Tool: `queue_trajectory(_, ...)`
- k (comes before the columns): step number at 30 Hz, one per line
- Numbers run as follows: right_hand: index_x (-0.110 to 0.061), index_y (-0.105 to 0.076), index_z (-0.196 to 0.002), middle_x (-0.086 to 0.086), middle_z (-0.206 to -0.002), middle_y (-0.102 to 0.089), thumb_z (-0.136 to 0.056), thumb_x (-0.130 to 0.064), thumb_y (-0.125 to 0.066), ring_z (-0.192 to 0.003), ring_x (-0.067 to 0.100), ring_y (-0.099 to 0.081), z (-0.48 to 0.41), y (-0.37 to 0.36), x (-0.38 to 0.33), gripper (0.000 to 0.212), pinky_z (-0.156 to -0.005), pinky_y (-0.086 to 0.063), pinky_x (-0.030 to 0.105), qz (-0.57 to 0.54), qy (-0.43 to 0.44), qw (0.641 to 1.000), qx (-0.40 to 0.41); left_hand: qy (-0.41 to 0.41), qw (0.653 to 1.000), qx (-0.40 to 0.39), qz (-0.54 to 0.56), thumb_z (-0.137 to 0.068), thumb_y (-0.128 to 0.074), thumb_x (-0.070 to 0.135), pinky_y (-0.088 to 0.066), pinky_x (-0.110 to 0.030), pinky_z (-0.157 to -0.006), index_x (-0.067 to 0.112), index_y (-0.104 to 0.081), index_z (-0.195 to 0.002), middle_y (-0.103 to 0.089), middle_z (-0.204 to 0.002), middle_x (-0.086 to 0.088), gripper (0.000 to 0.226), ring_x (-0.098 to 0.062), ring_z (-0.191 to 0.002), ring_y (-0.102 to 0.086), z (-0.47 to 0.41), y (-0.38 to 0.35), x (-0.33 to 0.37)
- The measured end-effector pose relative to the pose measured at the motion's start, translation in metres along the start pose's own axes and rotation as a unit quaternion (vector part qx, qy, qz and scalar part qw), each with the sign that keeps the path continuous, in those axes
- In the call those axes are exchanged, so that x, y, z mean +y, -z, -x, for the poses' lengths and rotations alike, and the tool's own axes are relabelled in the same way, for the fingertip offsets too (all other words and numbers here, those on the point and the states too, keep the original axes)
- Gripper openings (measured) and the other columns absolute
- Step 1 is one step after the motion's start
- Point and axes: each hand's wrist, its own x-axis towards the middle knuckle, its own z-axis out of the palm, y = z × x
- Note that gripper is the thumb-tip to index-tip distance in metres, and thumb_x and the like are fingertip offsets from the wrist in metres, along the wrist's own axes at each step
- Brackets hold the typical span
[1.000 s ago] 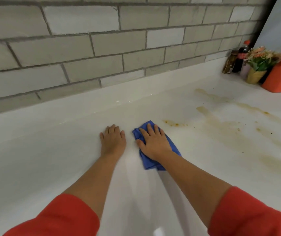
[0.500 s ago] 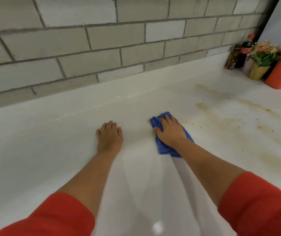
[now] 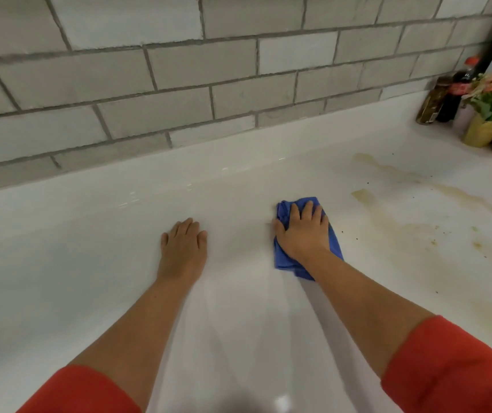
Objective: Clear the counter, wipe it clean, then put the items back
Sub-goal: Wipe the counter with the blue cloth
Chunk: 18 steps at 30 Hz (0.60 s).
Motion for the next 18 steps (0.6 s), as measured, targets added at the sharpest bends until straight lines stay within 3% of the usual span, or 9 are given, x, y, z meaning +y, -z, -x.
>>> queue_trajectory(3, -0.017, -0.006, -0.151, 0.015, -0.158, 0.000, -0.098, -0.050, -0.018, -0.145, 0.035, 0.001, -0.019, -0.003, -0.034, 0.063, -0.119, -0.003, 0.046, -0.005, 0.070, 0.997, -0.034, 0.003, 1.000, 0.000, 0.003, -0.102, -0.026, 0.028, -0.008, -0.038, -0.117, 0.013, -0.034, -0.143, -0.027, -0.153, -0.002, 0.045, -0.018, -0.143, -0.018, -0.001, 0.000, 0.000)
queue_trajectory(6, -0.021, -0.006, -0.151, 0.010, -0.159, 0.002, -0.100, -0.047, -0.018, -0.146, 0.030, 0.003, 0.011, -0.005, -0.054, 0.059, -0.119, 0.000, 0.042, -0.015, 0.194, 0.979, -0.058, 0.009, 1.000, -0.003, 0.005, -0.102, -0.026, 0.027, -0.008, -0.036, -0.117, 0.012, -0.034, -0.143, -0.027, -0.153, -0.003, 0.044, -0.019, -0.143, -0.019, 0.000, 0.002, 0.001)
queue_trajectory(10, -0.024, -0.019, -0.149, 0.006, -0.159, -0.009, -0.089, -0.055, -0.005, -0.147, 0.024, -0.007, 0.067, -0.005, -0.017, 0.069, -0.118, -0.003, 0.037, -0.054, 0.325, 0.943, -0.037, 0.011, 1.000, -0.014, 0.017, -0.102, -0.026, 0.027, -0.008, -0.035, -0.117, 0.013, -0.034, -0.143, -0.026, -0.154, -0.002, 0.044, -0.018, -0.143, -0.018, 0.002, 0.006, 0.003)
queue_trajectory(13, -0.023, -0.020, -0.149, 0.005, -0.159, -0.011, -0.077, -0.060, 0.005, -0.147, 0.021, -0.008, 0.049, -0.004, 0.016, 0.084, -0.118, -0.005, 0.037, -0.037, 0.254, 0.966, -0.018, 0.008, 0.999, -0.016, 0.035, -0.102, -0.028, 0.026, -0.009, -0.034, -0.117, 0.013, -0.037, -0.142, -0.028, -0.153, -0.001, 0.043, -0.017, -0.143, -0.020, 0.002, 0.008, 0.003)
queue_trajectory(16, -0.016, -0.012, -0.150, 0.012, -0.159, -0.005, -0.098, -0.048, -0.013, -0.147, 0.028, -0.002, -0.002, -0.002, 0.012, 0.061, -0.119, -0.003, 0.042, -0.002, 0.105, 0.994, -0.011, 0.001, 0.998, -0.033, 0.057, -0.100, -0.034, 0.020, -0.020, -0.030, -0.114, 0.010, -0.046, -0.136, -0.038, -0.148, -0.005, 0.039, -0.021, -0.137, -0.032, -0.007, 0.016, 0.000)
queue_trajectory(18, -0.013, -0.011, -0.151, 0.015, -0.158, -0.003, -0.101, -0.042, -0.017, -0.146, 0.034, -0.001, -0.029, -0.002, -0.013, 0.058, -0.119, -0.002, 0.045, -0.003, 0.055, 0.998, -0.009, 0.002, 0.997, -0.058, 0.055, -0.097, -0.040, 0.014, -0.029, -0.028, -0.107, 0.008, -0.053, -0.130, -0.046, -0.141, -0.008, 0.036, -0.025, -0.130, -0.041, -0.019, 0.029, 0.000)
